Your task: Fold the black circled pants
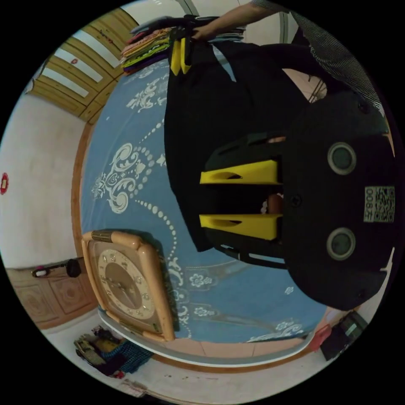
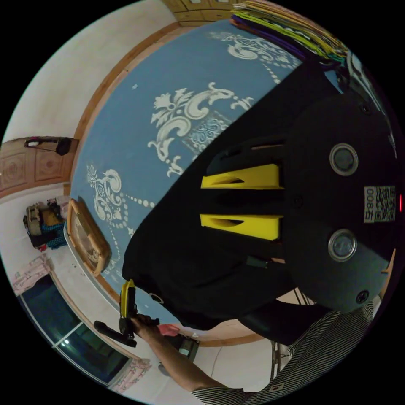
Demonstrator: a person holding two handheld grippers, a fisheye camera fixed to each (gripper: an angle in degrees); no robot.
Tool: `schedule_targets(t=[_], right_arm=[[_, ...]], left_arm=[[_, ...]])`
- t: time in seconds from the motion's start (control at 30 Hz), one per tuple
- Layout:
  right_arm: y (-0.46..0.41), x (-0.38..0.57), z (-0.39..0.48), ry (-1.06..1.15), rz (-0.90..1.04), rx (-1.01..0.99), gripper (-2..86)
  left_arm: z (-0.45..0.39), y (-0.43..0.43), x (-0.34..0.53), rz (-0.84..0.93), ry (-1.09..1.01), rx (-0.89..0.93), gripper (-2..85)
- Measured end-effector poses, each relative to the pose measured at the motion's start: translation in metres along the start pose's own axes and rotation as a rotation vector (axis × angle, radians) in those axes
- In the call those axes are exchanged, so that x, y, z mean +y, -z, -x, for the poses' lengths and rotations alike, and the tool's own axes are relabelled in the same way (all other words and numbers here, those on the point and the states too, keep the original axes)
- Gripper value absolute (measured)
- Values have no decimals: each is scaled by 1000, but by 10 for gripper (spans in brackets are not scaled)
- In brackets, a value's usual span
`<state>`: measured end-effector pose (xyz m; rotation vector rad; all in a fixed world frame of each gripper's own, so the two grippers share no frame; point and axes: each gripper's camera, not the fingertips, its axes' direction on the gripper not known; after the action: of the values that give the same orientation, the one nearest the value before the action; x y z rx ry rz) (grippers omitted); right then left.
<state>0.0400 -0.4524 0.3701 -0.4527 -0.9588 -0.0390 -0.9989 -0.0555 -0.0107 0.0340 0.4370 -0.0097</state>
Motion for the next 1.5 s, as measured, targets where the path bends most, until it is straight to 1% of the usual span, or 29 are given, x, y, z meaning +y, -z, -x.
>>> schedule_targets(t=[0.23,0.3,0.37,0.47,0.6,0.73,0.9,1.13,1.33,1.5], right_arm=[[-30,-64,5,72,110,52,103],[-38,-75,11,93,141,68,105],[-50,-86,19,119,187,88,107],[-60,-95,31,146,222,112,108],[-63,-101,46,155,222,120,98],[-66,-103,71,166,244,128,37],[-61,-102,99,160,245,154,17],[-20,-76,147,136,129,132,11],[7,-31,212,150,52,177,10],[16,13,270,168,15,199,10]], left_arm=[[1,-8,-46,90,-91,-51,118],[2,-19,-55,170,-121,-53,122],[2,-26,-58,215,-147,-29,123],[6,-22,-58,182,-131,11,111],[2,-15,-52,153,-135,54,47],[-4,-5,-44,133,-131,-10,28],[-1,26,-22,56,-117,-1,18],[-1,65,24,-23,-125,18,14],[-4,94,85,-71,-124,29,15],[-4,106,156,-85,-100,56,16]])
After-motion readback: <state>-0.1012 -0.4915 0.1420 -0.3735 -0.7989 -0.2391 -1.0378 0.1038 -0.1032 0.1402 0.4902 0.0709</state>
